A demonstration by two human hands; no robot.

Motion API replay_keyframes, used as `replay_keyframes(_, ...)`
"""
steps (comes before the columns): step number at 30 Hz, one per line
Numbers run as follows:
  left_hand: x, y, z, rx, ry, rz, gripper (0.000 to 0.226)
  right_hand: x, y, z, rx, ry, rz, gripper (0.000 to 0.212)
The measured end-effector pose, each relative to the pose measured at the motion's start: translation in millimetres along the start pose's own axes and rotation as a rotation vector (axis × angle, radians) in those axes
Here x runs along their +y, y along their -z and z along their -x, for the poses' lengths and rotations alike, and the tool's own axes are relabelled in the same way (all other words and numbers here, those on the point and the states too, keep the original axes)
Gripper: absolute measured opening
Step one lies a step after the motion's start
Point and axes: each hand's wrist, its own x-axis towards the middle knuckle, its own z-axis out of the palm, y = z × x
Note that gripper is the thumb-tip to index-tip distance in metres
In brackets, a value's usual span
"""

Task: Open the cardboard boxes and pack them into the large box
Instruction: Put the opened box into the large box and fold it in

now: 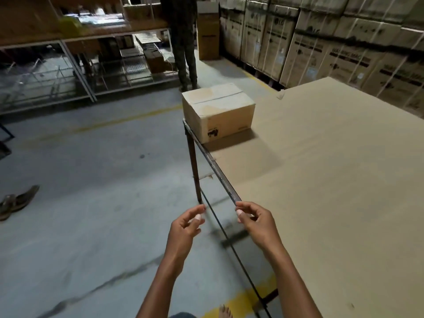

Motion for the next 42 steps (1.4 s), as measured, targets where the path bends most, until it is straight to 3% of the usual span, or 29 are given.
replay_keyframes(8, 12.0, 24.9, -134.8, -0.089, 0.070, 0.003, 0.027, -17.2, -60.3, -108.7, 0.023, -0.104, -0.006, 0.019)
replay_keyframes(23, 120.0, 87.4, -428.8, -0.389, -0.088, -0.139, 0.028, -61.3, -151.3, -280.9, 0.448, -0.187, -0.191, 0.020)
replay_keyframes(31, 134.7, 75.3, -536.2, -0.272, -0.160, -0.139, 0.026, -78.4, -165.0, -365.4, 0.524, -0.252, -0.310, 0.021)
replay_keyframes(33, 134.7, 74.2, -556.2, -0.207, -0.161, -0.137, 0.027, -78.9, -171.1, -382.5, 0.520, -0.280, -0.334, 0.027)
replay_keyframes(37, 133.0, 80.3, -609.1, -0.109, -0.177, -0.151, 0.030, -81.8, -175.5, -407.2, 0.507, -0.334, -0.389, 0.060)
replay_keyframes(42, 133.2, 81.9, -655.1, -0.209, -0.146, -0.150, 0.039, -88.9, -187.2, -421.7, 0.568, -0.324, -0.448, 0.097)
